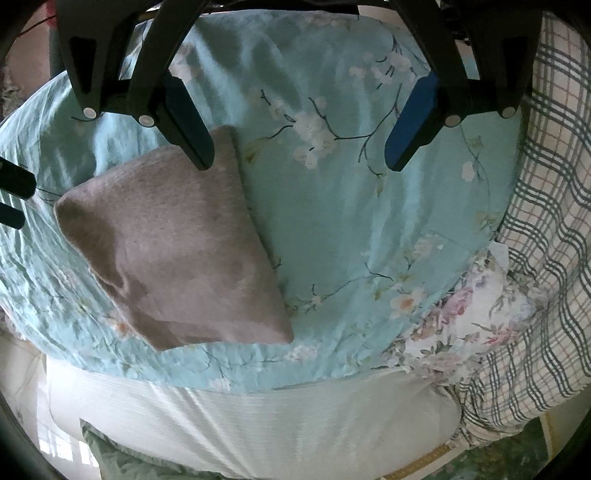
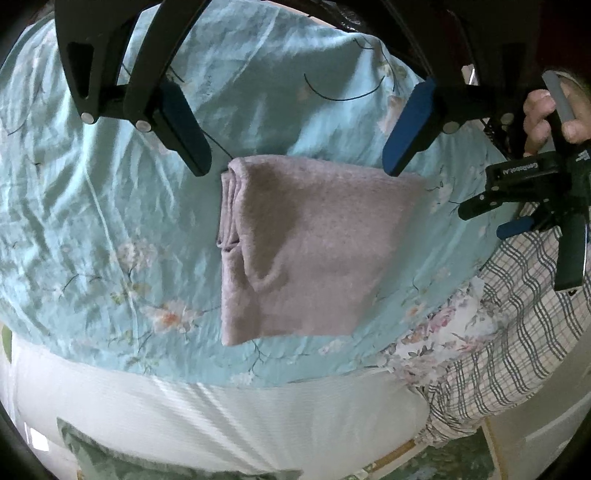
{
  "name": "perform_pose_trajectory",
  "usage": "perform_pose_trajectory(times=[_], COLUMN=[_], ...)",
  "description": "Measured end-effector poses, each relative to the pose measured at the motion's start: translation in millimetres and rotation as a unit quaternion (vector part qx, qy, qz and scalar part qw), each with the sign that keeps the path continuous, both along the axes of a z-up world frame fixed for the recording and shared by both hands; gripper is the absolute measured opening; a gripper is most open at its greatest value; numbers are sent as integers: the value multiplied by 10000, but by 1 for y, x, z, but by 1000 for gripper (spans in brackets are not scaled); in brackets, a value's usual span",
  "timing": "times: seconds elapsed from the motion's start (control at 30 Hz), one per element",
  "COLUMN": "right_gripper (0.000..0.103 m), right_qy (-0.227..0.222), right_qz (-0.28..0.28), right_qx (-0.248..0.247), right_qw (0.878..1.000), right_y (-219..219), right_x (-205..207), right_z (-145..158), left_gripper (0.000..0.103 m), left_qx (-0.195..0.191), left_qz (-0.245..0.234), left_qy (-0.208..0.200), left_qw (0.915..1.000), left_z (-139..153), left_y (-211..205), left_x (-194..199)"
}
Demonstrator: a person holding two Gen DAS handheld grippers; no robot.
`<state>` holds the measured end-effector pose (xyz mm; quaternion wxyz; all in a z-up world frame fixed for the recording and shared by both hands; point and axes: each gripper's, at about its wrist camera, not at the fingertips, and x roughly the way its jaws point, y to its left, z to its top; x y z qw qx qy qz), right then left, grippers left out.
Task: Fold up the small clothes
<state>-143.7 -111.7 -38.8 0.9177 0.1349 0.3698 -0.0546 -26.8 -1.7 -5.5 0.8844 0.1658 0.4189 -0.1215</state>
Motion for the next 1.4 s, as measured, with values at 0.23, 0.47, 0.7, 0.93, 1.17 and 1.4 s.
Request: perform_pose_trajectory(times=[0.23, 0.47, 0.7, 0.93, 1.17, 1.4], right_gripper=[94, 94, 94, 94, 94, 94], right_qy=[63, 126, 221, 383, 471, 417], right_qz=[37, 34, 106, 217, 330, 353], right_qx=[27, 44, 36, -3, -91, -132], right_qw=[10000, 9999, 9997, 9990, 9983, 9984], right_y=[-2, -9, -13, -13, -7, -6], right_x=[14, 30, 49, 67, 72, 68], right_z=[-4, -5, -6, -8, -8, -2], left_gripper=[94, 94, 94, 94, 94, 94], left_qx=[-71, -107, -181, -300, -316, -365], left_qz=[-60, -63, -66, -47, -74, -64], left_qy=[89, 137, 255, 302, 251, 151], left_qw=[9999, 9998, 9995, 9991, 9992, 9992], left_z=[-4, -5, -9, -7, -4, 4], left_y=[-5, -10, -13, -13, -14, -12], left_x=[12, 28, 44, 53, 48, 40])
